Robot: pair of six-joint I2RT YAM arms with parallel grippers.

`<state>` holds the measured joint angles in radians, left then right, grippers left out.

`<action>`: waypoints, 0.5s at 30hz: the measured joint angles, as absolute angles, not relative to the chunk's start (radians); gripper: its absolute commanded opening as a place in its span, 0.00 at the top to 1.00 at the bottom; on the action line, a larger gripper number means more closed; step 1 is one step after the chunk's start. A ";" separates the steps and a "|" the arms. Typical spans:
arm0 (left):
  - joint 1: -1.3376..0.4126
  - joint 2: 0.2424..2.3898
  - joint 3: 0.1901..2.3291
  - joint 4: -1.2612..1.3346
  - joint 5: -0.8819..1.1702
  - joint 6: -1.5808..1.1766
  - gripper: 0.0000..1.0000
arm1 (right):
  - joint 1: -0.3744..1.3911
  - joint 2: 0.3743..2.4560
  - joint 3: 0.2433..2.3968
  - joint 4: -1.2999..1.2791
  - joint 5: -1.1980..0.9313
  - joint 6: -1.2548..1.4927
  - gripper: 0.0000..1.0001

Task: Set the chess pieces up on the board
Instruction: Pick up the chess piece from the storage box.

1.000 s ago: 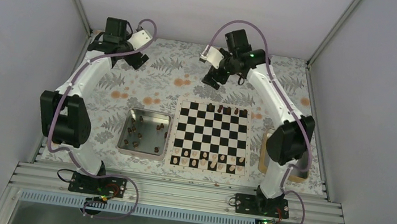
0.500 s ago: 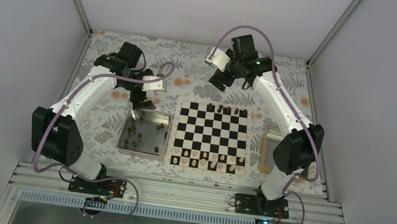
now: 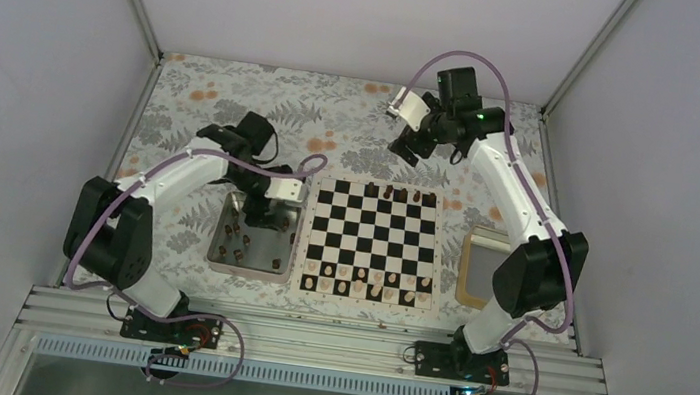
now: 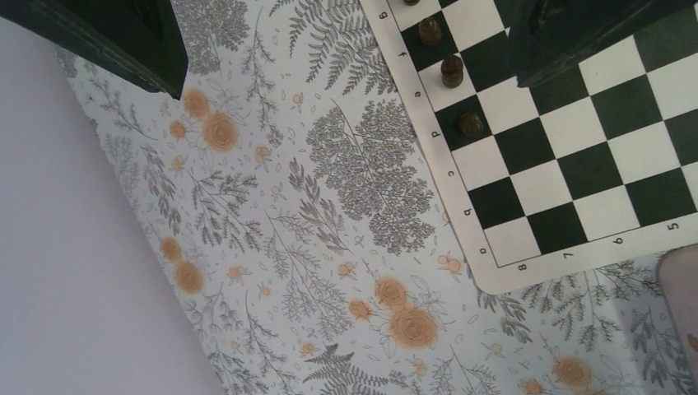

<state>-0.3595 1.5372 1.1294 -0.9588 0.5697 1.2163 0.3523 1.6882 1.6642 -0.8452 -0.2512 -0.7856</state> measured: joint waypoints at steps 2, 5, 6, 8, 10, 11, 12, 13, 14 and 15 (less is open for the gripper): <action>-0.387 1.546 1.119 -0.937 0.573 1.212 0.10 | 0.352 1.688 1.657 -0.845 -0.258 -0.786 0.00; -0.424 1.559 1.100 -0.900 0.564 1.203 0.17 | 0.353 1.689 1.654 -0.844 -0.270 -0.786 0.00; -0.432 1.565 1.095 -0.892 0.559 1.199 0.19 | 0.353 1.688 1.654 -0.843 -0.274 -0.786 0.00; -0.443 1.578 1.090 -0.881 0.549 1.192 0.25 | 0.353 1.688 1.652 -0.839 -0.276 -0.786 0.00; -0.452 1.590 1.088 -0.871 0.537 1.186 0.28 | 0.352 1.688 1.644 -0.834 -0.277 -0.786 0.00; -0.455 1.595 1.087 -0.867 0.528 1.185 0.29 | 0.352 1.688 1.640 -0.833 -0.277 -0.786 0.00; -0.456 1.596 1.087 -0.865 0.524 1.181 0.29 | 0.352 1.688 1.637 -0.833 -0.277 -0.786 0.00; -0.458 1.596 1.087 -0.865 0.517 1.179 0.30 | 0.352 1.688 1.637 -0.835 -0.277 -0.786 0.00; -0.459 1.596 1.087 -0.865 0.509 1.176 0.32 | 0.352 1.688 1.637 -0.834 -0.277 -0.786 0.00; -0.460 1.596 1.086 -0.865 0.503 1.173 0.34 | 0.352 1.688 1.637 -0.833 -0.277 -0.786 0.00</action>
